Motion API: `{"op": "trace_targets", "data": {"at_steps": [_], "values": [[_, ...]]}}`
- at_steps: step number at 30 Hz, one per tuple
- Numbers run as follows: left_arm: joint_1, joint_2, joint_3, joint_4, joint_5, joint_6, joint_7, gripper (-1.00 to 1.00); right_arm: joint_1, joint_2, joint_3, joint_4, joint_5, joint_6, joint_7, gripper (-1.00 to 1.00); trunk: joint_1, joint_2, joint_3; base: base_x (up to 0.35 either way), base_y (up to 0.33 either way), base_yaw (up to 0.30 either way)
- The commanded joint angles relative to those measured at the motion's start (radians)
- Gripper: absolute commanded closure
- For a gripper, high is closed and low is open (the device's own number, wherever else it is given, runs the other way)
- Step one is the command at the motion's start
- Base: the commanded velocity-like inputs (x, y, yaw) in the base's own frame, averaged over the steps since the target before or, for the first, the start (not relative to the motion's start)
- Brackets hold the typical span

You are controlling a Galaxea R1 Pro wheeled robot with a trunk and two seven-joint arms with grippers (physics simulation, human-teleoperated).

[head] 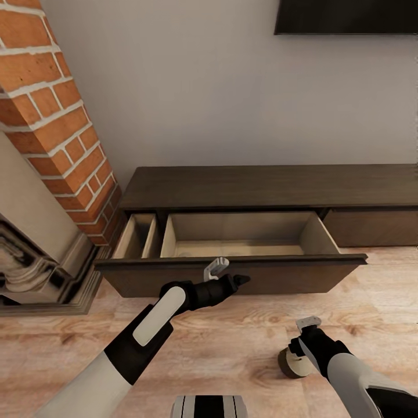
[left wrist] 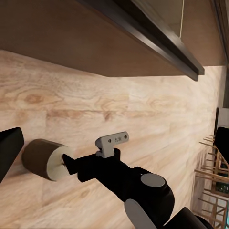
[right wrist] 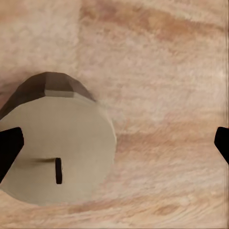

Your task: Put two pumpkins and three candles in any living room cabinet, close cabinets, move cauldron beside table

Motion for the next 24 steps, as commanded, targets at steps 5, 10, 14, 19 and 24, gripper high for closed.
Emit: {"op": "trace_targets", "data": {"at_steps": [5, 10, 14, 19, 24], "values": [[0.001, 0.001, 0.000, 0.000, 0.002, -0.001, 0.000, -1.00, 0.000, 0.000, 0.000, 0.000, -0.001, -0.001, 0.008, -1.00, 0.000, 0.000, 0.000, 0.004, -0.084, 0.000], [0.001, 0.002, 0.000, -0.001, 0.004, 0.000, 0.001, -1.00, 0.000, 0.000, -0.003, 0.000, -0.001, -0.002, 0.010, -1.00, 0.000, 0.000, 0.000, 0.000, -0.009, 0.000], [0.001, 0.001, -0.001, -0.001, 0.009, 0.000, 0.001, -1.00, 0.000, 0.001, -0.029, 0.011, -0.001, -0.020, 0.026, -1.00, 0.000, 0.000, 0.000, 0.000, -0.001, 0.000], [0.001, 0.000, -0.002, -0.001, 0.011, 0.000, 0.001, -1.00, 0.000, -0.001, -0.039, 0.031, -0.001, -0.049, 0.062, -1.00, 0.000, 0.000, 0.000, 0.000, 0.000, 0.000], [0.001, -0.007, -0.003, -0.002, 0.011, 0.000, 0.002, -1.00, -0.001, -0.002, -0.041, 0.033, -0.001, -0.054, 0.069, -1.00, 0.002, -0.001, -0.015, 0.000, 0.000, 0.000]]}}
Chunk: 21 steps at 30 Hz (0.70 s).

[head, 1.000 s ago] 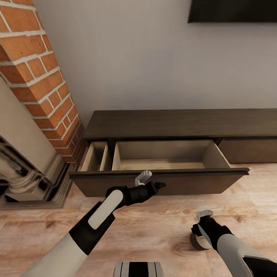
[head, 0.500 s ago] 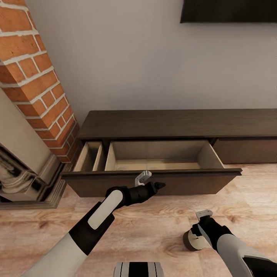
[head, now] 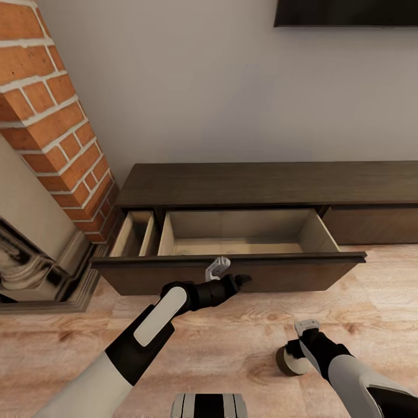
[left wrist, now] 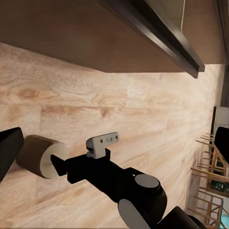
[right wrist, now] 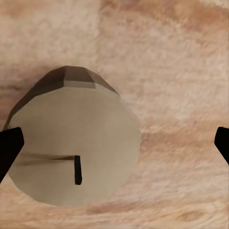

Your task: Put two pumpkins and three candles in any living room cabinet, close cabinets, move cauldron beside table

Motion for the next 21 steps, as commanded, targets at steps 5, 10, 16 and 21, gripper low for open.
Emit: {"op": "trace_targets", "data": {"at_steps": [5, 10, 16, 21], "values": [[0.000, -0.004, 0.000, 0.000, 0.000, 0.000, 0.001, -1.00, 0.000, 0.000, 0.000, 0.000, 0.000, -0.001, 0.019, -1.00, 0.001, -0.001, -0.012, 0.000, 0.000, 0.000], [0.000, -0.005, 0.000, -0.003, 0.000, 0.000, -0.001, -1.00, 0.000, 0.001, 0.000, 0.000, 0.001, -0.001, 0.027, -1.00, 0.001, -0.001, -0.012, 0.000, 0.000, 0.000], [0.000, -0.005, -0.002, -0.003, 0.000, 0.000, -0.001, -1.00, 0.000, 0.001, -0.001, 0.000, 0.002, -0.001, 0.037, -1.00, 0.001, -0.001, -0.012, 0.000, 0.000, 0.000], [0.000, -0.006, -0.002, -0.002, -0.001, 0.000, -0.001, -1.00, 0.000, 0.000, -0.001, -0.001, 0.002, -0.001, 0.082, -1.00, 0.004, -0.002, -0.031, 0.000, 0.000, 0.000]]}}
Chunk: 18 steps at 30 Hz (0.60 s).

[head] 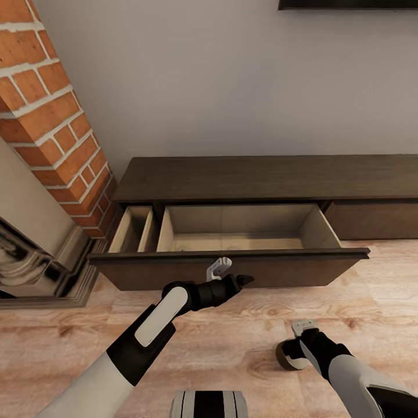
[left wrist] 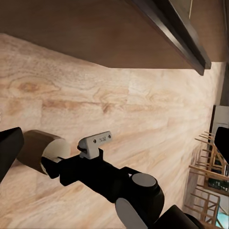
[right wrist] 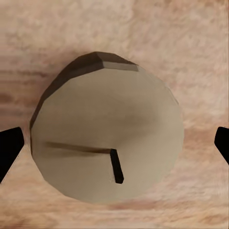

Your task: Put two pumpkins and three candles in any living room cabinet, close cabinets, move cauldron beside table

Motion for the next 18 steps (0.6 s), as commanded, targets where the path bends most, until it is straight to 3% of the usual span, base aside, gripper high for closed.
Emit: {"op": "trace_targets", "data": {"at_steps": [1, 11, 18], "values": [[0.000, 0.000, 0.000, 0.000, 0.000, 0.000, 0.000, -1.00, 0.000, -0.002, 0.000, 0.000, 0.000, 0.000, 0.004, -1.00, 0.000, 0.000, 0.000, 0.000, 0.000, 0.000], [0.000, -0.001, 0.000, -0.003, 0.000, 0.001, 0.000, -1.00, 0.000, -0.010, -0.001, -0.002, 0.000, -0.003, 0.011, -1.00, 0.001, -0.001, -0.012, 0.000, 0.000, 0.000], [0.000, -0.001, 0.000, -0.005, 0.000, 0.001, 0.000, -1.00, 0.000, -0.009, 0.001, -0.001, -0.001, -0.064, 0.012, -1.00, 0.001, -0.001, -0.012, 0.000, 0.000, 0.000]]}}
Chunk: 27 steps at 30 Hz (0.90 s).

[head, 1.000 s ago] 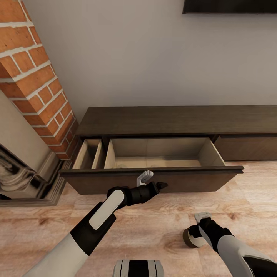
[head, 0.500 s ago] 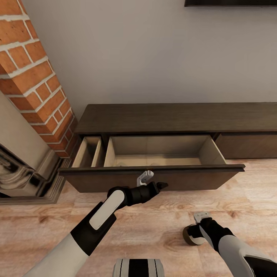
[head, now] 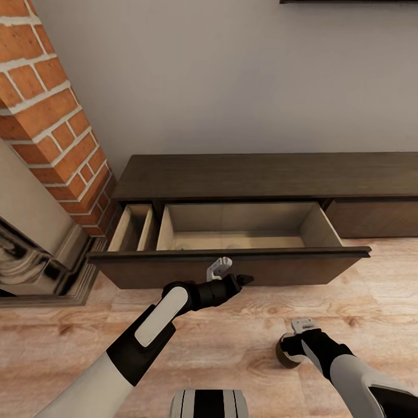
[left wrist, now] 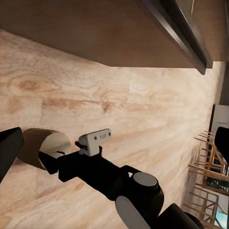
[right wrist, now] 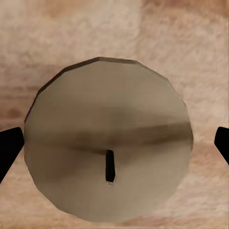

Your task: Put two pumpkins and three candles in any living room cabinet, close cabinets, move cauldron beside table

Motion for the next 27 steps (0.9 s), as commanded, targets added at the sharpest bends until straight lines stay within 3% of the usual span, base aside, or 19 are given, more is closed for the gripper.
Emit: {"op": "trace_targets", "data": {"at_steps": [1, 7, 8, 11, 13, 27], "values": [[0.000, 0.000, 0.000, 0.001, 0.000, 0.000, 0.000, -1.00, 0.001, 0.000, 0.003, -0.002, 0.022, -0.002, -0.020, -1.00, 0.001, 0.000, -0.004, 0.000, 0.000, 0.000], [0.000, 0.000, 0.000, -0.001, 0.000, 0.000, 0.000, -1.00, 0.001, 0.000, 0.003, -0.002, 0.022, -0.006, -0.019, -1.00, 0.001, 0.000, -0.008, 0.000, 0.000, 0.000], [0.000, 0.006, 0.002, 0.005, -0.002, -0.006, -0.002, -1.00, 0.001, -0.006, -0.006, -0.006, 0.008, 0.000, 0.051, -1.00, 0.001, 0.000, -0.008, 0.000, 0.000, 0.000], [0.011, 0.006, 0.000, 0.002, 0.003, -0.004, -0.004, -1.00, -0.002, -0.023, -0.013, -0.017, 0.003, 0.017, 0.067, -1.00, 0.001, 0.000, -0.008, 0.000, 0.000, 0.000], [0.017, 0.006, 0.000, 0.001, 0.004, -0.004, -0.004, -1.00, -0.002, -0.033, -0.005, -0.006, 0.000, 0.011, 0.064, -1.00, 0.001, 0.000, -0.008, 0.000, 0.000, 0.000], [0.035, 0.005, 0.000, -0.002, 0.004, -0.002, -0.004, -1.00, -0.003, -0.036, 0.003, 0.017, -0.004, -0.005, 0.049, -1.00, 0.001, 0.000, -0.008, 0.000, 0.000, 0.000]]}}
